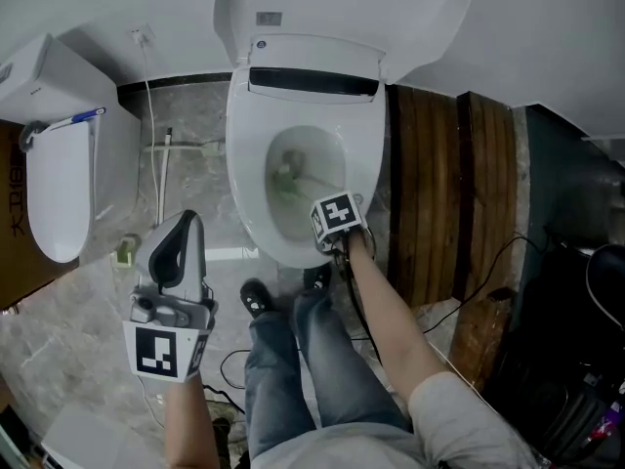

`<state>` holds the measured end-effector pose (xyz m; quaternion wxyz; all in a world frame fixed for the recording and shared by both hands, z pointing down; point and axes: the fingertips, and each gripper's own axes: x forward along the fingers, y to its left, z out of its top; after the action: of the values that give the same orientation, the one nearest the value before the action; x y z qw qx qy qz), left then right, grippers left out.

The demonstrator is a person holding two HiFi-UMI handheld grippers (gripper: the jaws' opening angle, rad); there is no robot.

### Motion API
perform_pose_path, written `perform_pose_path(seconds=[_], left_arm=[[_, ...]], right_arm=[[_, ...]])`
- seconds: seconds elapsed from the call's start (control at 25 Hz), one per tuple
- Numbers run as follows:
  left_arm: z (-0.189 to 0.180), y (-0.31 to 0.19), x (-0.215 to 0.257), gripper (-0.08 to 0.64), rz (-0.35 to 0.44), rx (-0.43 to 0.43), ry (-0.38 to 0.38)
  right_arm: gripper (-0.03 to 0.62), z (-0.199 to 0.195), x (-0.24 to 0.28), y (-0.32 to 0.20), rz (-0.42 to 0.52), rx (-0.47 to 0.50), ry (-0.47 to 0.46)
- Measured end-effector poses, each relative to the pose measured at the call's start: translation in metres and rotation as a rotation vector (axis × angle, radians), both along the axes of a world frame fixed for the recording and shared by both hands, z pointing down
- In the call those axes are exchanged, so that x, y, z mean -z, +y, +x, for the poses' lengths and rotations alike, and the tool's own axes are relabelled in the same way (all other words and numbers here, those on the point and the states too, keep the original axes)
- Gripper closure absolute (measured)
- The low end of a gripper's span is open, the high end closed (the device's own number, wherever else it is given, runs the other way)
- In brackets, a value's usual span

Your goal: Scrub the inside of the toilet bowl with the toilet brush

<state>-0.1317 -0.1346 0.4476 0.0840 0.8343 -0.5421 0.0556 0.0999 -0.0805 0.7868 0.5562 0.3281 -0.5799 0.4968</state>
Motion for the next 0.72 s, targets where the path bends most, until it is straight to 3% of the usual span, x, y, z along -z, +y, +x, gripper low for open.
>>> perform_pose_path(seconds=[0.12,0.72], left_arm=[[-0.003,0.005,0.004,0.56,0.001,-0.026,-0.004],[0.013,0.028,0.048,0.56,0.06,-0.217,-0.003]], right_arm=[[0.517,-0.003,0.008,0.003,0.067,-0.104,-0.002],[0.515,-0.012,0.095,0.038,0.366,-0.306,-0.047]])
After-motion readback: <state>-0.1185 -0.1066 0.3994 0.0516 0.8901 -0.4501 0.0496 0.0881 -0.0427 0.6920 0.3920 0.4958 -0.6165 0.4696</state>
